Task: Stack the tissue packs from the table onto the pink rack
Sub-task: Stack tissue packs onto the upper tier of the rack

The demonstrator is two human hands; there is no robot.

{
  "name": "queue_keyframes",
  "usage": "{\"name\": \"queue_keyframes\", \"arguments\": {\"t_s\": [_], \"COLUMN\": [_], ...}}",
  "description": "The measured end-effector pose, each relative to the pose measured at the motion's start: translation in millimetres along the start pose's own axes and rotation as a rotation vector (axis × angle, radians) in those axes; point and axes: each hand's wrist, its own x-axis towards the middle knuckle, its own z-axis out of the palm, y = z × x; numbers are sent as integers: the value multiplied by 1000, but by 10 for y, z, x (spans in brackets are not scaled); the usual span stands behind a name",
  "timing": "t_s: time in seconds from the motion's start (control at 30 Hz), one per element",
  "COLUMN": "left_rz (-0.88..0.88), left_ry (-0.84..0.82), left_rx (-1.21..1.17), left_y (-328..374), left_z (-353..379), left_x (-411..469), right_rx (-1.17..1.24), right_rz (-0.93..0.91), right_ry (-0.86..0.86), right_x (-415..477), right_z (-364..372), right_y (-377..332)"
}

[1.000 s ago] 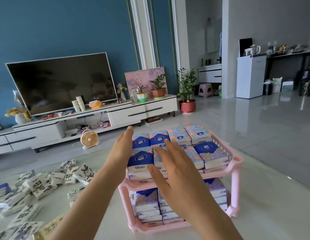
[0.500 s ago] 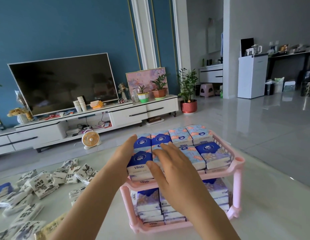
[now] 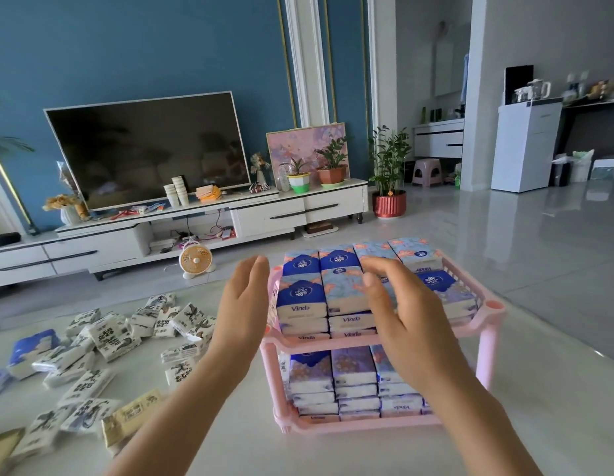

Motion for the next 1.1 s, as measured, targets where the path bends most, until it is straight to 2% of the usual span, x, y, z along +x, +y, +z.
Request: {"name": "queue_keyframes", "arguments": {"t_s": [0.1, 0.2, 0.33, 0.47, 0.53, 0.87, 0.97, 1.1], "left_rz": [37, 23, -107, -281, -354, -395, -404, -439], "left_ry": [71, 123, 129, 144, 159, 271, 271, 367], "left_rx": [6, 48, 131, 164, 157, 210, 238, 277], "left_y": [-182, -300, -466, -483, -451, -321, -416, -699], "left_z": [-145, -358, -785, -1274, -1512, -2272, -2559, -3039], "left_x": [-170, -393, -754, -1111, -1235, -1576, -1581, -1403], "right_rx": [194, 433, 683, 723, 729, 693, 674, 642], "right_rz": [-27, 58, 221, 295, 337, 400, 378, 355], "right_ry": [94, 135, -67, -366, -463, -662, -762, -867], "right_x": [-96, -204, -398, -759, -902, -1001, -1029, -1058], "right_z": [-47, -58, -26, 32, 80, 673, 936, 1314], "right_y": [-23, -106, -285, -448, -493, -832, -995, -1140]}}
